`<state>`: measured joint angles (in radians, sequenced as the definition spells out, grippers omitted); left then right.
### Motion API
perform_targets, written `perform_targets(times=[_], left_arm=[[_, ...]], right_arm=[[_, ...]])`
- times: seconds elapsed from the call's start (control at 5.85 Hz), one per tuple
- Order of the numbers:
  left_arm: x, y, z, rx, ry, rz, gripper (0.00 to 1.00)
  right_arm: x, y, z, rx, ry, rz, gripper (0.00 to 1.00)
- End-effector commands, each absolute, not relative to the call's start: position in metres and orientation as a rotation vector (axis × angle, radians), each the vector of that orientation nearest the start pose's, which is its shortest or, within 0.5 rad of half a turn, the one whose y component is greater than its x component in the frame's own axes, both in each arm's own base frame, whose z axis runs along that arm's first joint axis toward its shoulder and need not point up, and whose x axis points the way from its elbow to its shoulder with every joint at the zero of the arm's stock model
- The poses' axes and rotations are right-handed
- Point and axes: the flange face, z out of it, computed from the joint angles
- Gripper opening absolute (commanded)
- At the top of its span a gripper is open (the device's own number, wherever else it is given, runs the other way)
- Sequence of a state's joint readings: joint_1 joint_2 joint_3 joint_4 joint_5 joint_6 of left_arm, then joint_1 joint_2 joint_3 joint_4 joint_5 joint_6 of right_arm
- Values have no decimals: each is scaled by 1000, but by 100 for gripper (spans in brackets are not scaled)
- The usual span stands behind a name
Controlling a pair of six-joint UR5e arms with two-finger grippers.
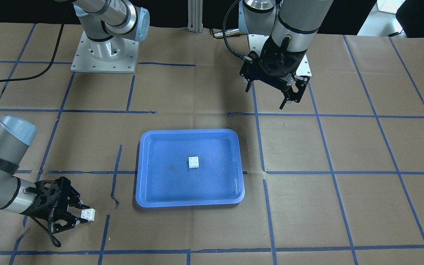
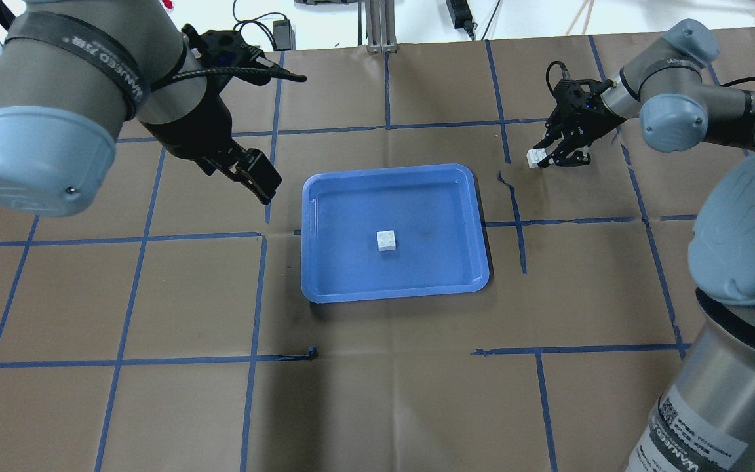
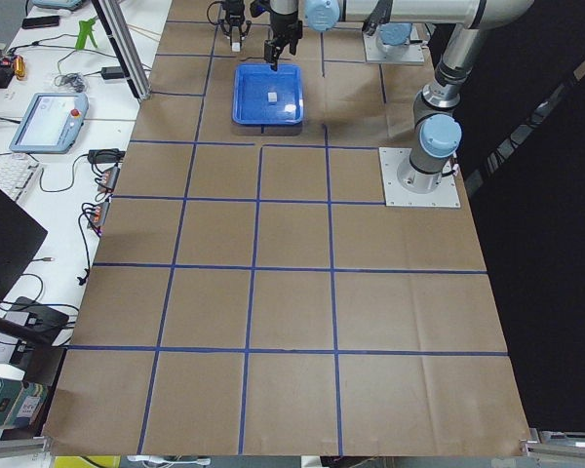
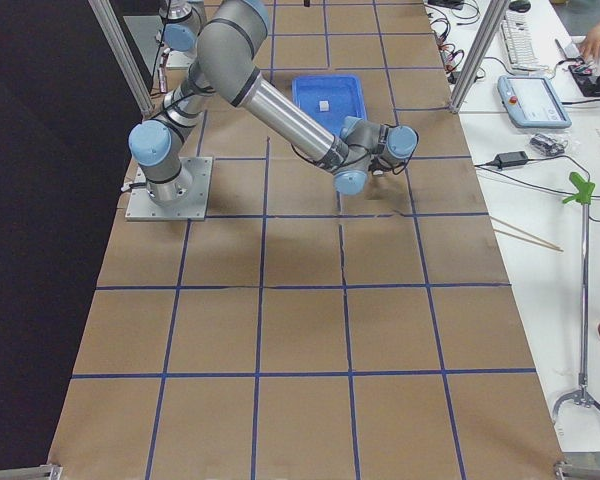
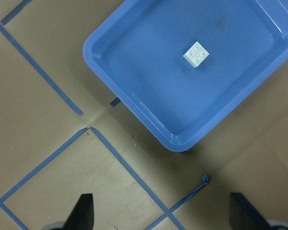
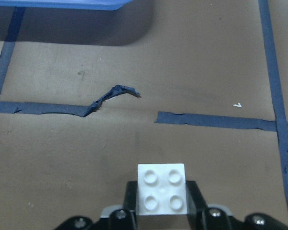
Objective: Assemble white blocks and place on blue tray
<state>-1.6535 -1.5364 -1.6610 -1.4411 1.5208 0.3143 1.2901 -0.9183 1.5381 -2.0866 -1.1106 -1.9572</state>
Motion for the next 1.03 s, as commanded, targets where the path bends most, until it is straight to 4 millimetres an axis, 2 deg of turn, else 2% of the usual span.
perform_targets(times=[0.0, 0.17, 0.34, 0.51, 0.68, 0.85], left_arm=[[-162, -466, 493, 294, 3163, -200, 99], [-162, -462, 496, 246, 3166, -199, 99], [-161, -463, 497, 149, 3175, -202, 99], [-161, -462, 497, 150, 3174, -202, 99], [-161, -465, 496, 151, 3179, -215, 99], [-161, -464, 498, 151, 3175, -220, 99]], right_arm=[[-12, -691, 178, -2061, 1905, -531, 25], [-12, -698, 198, -2078, 1920, -551, 25], [-11, -700, 232, -2076, 1942, -558, 25], [-8, -688, 267, -2041, 1969, -549, 25], [0, -673, 293, -2024, 1963, -533, 25], [17, -657, 288, -2009, 1942, -512, 25]])
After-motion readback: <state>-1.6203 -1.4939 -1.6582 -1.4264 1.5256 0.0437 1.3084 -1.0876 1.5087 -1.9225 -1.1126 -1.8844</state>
